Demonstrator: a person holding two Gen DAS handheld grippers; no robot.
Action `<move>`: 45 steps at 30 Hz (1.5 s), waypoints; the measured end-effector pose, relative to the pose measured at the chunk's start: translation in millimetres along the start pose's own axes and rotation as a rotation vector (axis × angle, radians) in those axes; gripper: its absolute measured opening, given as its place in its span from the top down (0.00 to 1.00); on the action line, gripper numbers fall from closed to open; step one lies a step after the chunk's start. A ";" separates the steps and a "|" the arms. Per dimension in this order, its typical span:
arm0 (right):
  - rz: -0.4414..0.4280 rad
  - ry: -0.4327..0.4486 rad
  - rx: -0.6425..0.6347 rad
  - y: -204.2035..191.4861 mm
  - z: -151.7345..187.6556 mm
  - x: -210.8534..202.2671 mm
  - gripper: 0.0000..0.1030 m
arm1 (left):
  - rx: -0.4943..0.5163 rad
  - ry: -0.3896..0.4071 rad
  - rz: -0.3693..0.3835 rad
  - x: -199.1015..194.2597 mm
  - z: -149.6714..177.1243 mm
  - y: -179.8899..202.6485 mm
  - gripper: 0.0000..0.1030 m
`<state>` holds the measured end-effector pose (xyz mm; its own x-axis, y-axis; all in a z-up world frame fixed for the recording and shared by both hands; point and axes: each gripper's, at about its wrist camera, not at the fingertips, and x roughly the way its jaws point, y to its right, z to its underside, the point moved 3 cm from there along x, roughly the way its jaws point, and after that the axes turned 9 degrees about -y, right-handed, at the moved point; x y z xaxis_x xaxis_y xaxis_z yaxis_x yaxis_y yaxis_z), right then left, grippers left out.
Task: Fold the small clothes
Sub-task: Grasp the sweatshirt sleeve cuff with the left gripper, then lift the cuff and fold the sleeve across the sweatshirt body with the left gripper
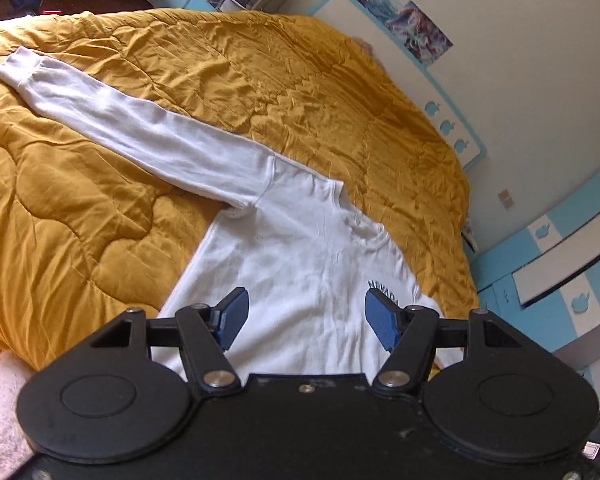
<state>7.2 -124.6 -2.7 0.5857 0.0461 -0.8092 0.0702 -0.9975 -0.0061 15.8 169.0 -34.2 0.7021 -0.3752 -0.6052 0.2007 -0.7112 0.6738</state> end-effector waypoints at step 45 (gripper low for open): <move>-0.237 -0.197 -0.186 -126.9 -36.1 123.3 0.00 | -0.563 0.626 -0.085 7.6 -176.9 -270.8 0.98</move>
<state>99.7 9.6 -80.4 0.3701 0.2462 -0.8957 0.3423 -0.9325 -0.1149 87.6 463.9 -146.3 0.8848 0.1828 -0.4286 0.4638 -0.2577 0.8476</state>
